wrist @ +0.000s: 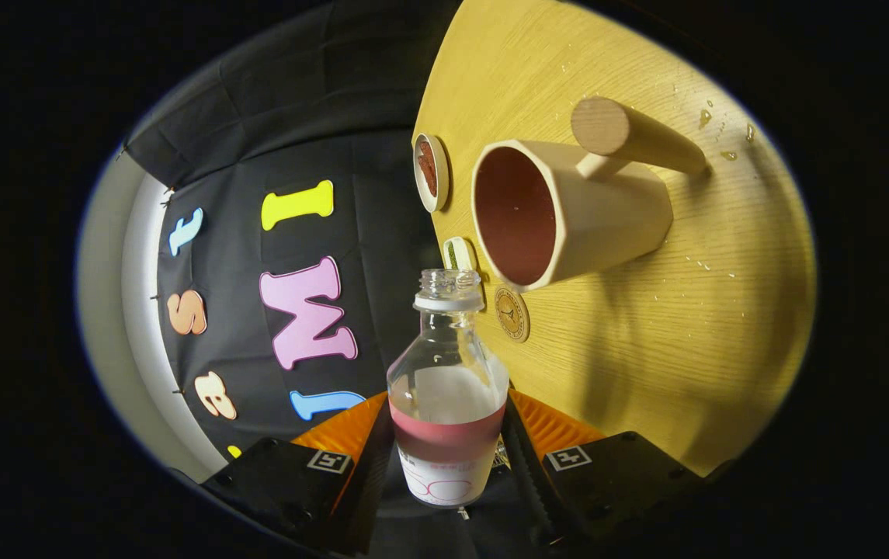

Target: Take the bottle from table, then pour the juice into the cup, finally place the bottle on the coaster

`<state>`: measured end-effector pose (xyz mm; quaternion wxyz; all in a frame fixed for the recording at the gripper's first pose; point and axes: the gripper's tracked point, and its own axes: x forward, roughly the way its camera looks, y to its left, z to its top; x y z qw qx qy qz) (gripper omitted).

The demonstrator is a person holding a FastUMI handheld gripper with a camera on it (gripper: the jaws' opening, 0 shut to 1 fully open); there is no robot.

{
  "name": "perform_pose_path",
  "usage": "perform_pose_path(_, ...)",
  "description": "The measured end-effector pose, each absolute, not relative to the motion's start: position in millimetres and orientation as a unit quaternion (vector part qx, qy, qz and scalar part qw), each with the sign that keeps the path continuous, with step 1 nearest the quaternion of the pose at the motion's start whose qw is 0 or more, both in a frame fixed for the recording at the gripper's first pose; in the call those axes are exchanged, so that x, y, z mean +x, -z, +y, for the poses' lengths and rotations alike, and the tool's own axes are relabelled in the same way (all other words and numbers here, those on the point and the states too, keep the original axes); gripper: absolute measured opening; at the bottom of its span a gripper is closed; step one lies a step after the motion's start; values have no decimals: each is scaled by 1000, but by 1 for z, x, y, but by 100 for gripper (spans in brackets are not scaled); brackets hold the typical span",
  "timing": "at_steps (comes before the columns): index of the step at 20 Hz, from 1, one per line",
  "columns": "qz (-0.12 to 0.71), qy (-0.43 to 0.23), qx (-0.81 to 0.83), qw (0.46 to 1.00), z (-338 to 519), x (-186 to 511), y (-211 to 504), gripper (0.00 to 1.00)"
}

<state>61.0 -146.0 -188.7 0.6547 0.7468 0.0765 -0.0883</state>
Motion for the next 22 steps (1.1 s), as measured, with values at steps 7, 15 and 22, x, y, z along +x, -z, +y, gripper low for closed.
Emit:
perform_pose_path(7, 80, 99, 766, 630, -149, 58, 187, 76)
perform_pose_path(15, 76, 101, 779, 614, -152, 60, 181, 76)
perform_pose_path(22, 69, 101, 791, 600, -153, 59, 176, 76)
